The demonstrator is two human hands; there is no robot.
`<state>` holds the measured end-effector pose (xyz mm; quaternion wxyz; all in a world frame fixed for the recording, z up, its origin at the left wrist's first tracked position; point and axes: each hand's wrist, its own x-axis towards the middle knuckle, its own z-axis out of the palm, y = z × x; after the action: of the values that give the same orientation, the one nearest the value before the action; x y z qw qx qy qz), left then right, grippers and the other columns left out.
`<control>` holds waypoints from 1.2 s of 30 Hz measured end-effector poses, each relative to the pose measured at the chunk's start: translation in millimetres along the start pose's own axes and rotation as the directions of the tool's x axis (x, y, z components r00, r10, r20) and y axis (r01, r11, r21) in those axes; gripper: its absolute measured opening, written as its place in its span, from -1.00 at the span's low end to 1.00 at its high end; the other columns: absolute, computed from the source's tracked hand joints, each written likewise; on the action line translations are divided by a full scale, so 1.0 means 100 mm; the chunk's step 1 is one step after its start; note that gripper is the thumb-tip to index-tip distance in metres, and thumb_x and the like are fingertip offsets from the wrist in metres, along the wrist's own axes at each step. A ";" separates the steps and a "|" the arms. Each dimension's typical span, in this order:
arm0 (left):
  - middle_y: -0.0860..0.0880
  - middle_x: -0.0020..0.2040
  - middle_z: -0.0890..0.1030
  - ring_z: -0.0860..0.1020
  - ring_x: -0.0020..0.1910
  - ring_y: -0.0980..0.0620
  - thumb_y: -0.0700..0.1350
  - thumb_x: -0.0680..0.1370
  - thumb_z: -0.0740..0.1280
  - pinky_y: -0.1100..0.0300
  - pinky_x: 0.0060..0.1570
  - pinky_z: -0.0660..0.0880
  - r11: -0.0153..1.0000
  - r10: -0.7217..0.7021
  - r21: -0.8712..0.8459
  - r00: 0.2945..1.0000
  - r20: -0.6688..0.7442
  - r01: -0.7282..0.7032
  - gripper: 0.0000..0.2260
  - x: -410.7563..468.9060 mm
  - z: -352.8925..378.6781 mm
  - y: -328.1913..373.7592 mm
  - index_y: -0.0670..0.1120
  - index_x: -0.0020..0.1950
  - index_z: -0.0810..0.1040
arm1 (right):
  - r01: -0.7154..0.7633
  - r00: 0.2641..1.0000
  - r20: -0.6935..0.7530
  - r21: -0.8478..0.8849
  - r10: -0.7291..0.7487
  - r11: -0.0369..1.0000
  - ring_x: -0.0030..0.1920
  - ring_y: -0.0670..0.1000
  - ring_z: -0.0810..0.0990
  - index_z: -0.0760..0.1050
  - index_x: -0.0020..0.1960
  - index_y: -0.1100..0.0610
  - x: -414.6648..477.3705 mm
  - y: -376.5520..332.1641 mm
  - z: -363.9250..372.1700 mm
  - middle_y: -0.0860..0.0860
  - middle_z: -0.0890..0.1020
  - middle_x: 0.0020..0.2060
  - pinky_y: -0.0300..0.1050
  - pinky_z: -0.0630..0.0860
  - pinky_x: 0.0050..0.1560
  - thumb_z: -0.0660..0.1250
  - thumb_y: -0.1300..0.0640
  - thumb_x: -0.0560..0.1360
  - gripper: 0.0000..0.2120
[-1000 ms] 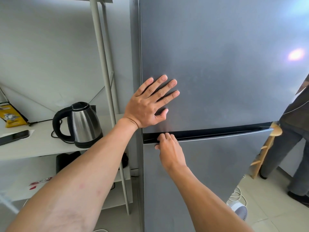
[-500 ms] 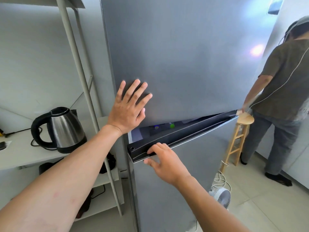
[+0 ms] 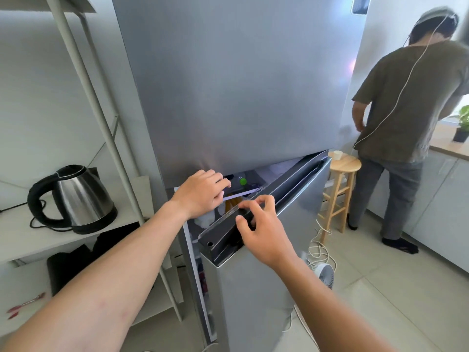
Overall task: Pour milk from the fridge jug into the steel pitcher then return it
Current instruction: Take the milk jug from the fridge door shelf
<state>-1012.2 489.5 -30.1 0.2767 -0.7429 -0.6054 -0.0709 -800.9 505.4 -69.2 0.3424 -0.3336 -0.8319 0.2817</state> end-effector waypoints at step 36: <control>0.03 0.10 0.66 0.61 0.05 -0.02 -0.14 0.51 0.40 0.16 -0.10 0.53 0.982 0.154 -0.028 0.693 0.705 -0.189 -0.80 0.78 -0.24 3.08 0.05 0.10 0.65 | -0.200 0.912 0.297 -0.281 0.283 0.939 0.49 0.10 0.28 0.22 0.52 0.01 -1.39 0.99 -2.70 -0.05 0.02 0.59 -0.01 0.29 0.37 0.18 0.16 0.60 -0.50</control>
<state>-697.5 509.0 -75.7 0.0479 -0.7602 -0.5945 0.2577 -484.6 527.4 -27.5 0.1157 -0.4217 -0.8580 0.2696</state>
